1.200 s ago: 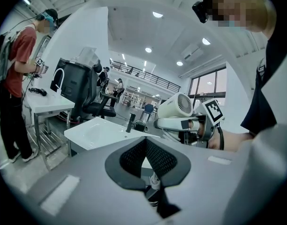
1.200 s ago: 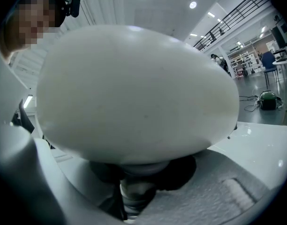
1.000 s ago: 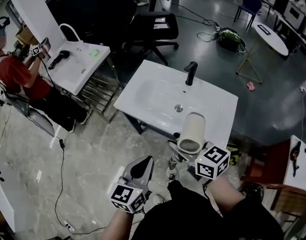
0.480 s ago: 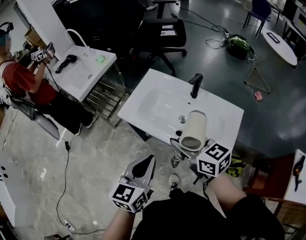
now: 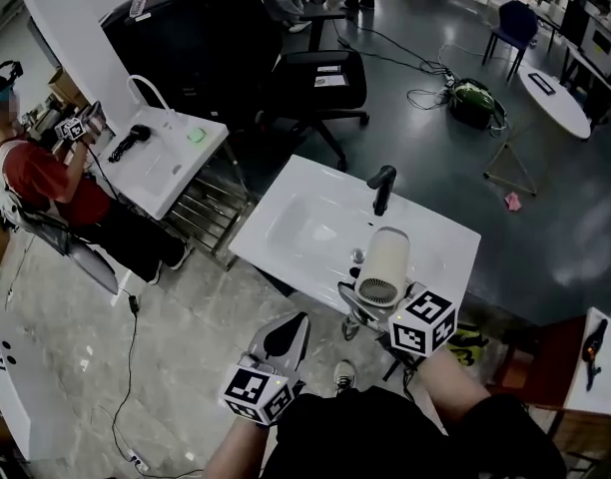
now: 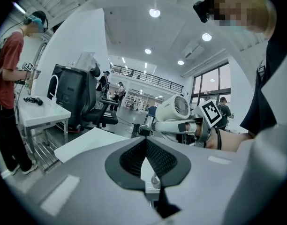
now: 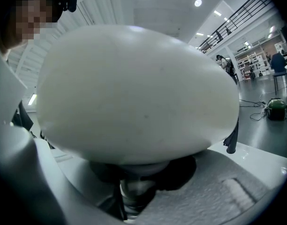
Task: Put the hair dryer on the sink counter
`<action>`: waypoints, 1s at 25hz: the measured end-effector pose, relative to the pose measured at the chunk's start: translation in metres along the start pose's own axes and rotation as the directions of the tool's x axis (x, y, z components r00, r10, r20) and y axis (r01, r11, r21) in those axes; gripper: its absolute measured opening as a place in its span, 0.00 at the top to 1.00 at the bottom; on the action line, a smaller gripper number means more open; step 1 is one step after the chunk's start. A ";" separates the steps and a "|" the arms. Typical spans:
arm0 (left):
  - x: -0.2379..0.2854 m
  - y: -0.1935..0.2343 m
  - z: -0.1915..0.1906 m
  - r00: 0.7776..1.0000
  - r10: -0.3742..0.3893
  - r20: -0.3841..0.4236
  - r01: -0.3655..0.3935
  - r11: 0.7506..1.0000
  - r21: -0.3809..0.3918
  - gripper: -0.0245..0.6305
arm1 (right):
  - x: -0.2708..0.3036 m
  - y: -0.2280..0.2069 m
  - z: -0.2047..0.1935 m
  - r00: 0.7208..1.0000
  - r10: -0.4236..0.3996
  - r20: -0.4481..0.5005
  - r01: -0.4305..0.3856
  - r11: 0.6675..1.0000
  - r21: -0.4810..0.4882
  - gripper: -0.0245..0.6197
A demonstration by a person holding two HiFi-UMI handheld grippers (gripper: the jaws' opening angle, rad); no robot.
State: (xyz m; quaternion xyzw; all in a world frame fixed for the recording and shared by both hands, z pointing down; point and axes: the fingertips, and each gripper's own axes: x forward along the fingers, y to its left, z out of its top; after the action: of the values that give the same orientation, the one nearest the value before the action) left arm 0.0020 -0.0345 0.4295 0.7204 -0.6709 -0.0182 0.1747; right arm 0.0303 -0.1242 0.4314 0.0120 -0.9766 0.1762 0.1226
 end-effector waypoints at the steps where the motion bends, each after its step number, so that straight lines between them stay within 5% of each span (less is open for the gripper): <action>1: 0.003 -0.001 0.002 1.000 -0.004 -0.001 0.004 1.000 0.003 0.96 | -0.001 -0.002 0.001 1.000 0.000 -0.003 0.000 1.000 -0.006 0.74; 12: 0.020 0.005 0.009 0.998 -0.050 -0.025 0.051 0.998 0.025 0.96 | 0.005 -0.019 0.010 0.999 -0.039 0.004 0.039 0.999 -0.026 0.74; 25: 0.054 0.075 0.035 0.960 -0.253 -0.121 0.263 0.961 0.083 0.96 | 0.068 -0.043 0.024 0.972 -0.232 0.024 0.232 0.973 -0.004 0.74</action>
State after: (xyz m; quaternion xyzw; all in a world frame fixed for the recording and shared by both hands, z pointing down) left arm -0.0733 -0.0974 0.4284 0.8094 -0.5608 0.0315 0.1715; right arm -0.0385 -0.1715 0.4411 0.1278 -0.9705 0.1573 0.1309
